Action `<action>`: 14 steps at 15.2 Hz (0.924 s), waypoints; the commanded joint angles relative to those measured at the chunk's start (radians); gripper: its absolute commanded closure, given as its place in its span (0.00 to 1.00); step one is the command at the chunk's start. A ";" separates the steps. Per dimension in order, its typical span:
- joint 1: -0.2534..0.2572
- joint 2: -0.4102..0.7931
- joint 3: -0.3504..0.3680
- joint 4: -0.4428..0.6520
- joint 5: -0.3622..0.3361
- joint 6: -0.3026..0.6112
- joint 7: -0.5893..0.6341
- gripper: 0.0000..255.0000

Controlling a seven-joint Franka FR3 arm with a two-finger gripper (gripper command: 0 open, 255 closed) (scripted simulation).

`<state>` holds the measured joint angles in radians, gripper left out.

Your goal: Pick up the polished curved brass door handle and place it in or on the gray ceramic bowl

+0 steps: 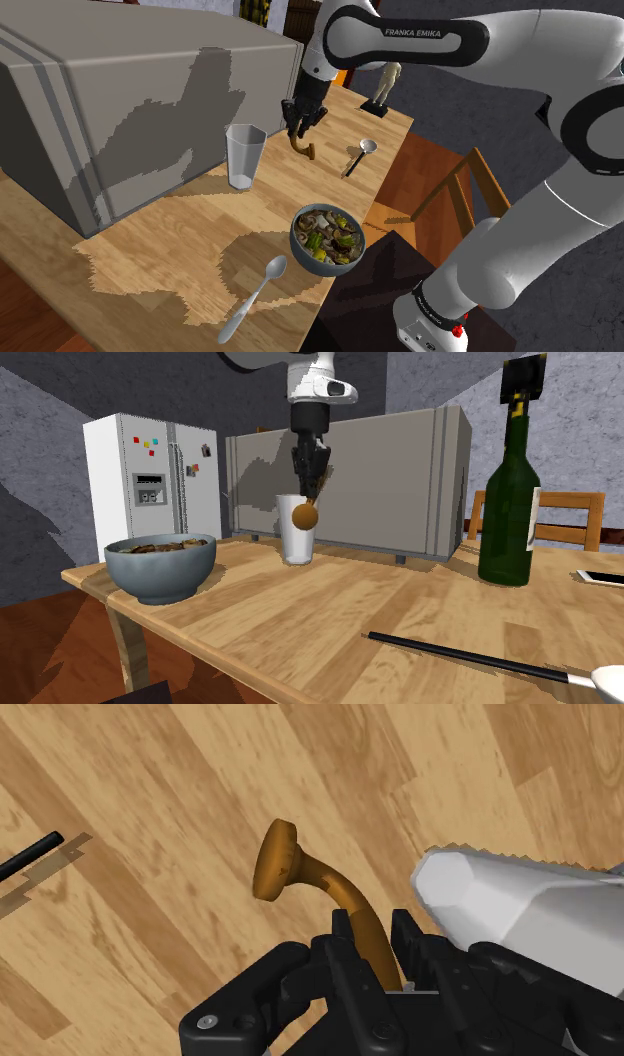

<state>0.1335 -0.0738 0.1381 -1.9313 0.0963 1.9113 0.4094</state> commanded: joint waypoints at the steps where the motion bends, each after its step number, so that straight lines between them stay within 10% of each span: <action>1: 0.011 -0.065 0.012 -0.074 0.010 0.011 0.019 1.00; 14: 0.125 -0.452 0.127 -0.428 0.115 0.002 0.188 1.00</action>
<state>0.2469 -0.4958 0.2543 -2.3326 0.1997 1.9144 0.5815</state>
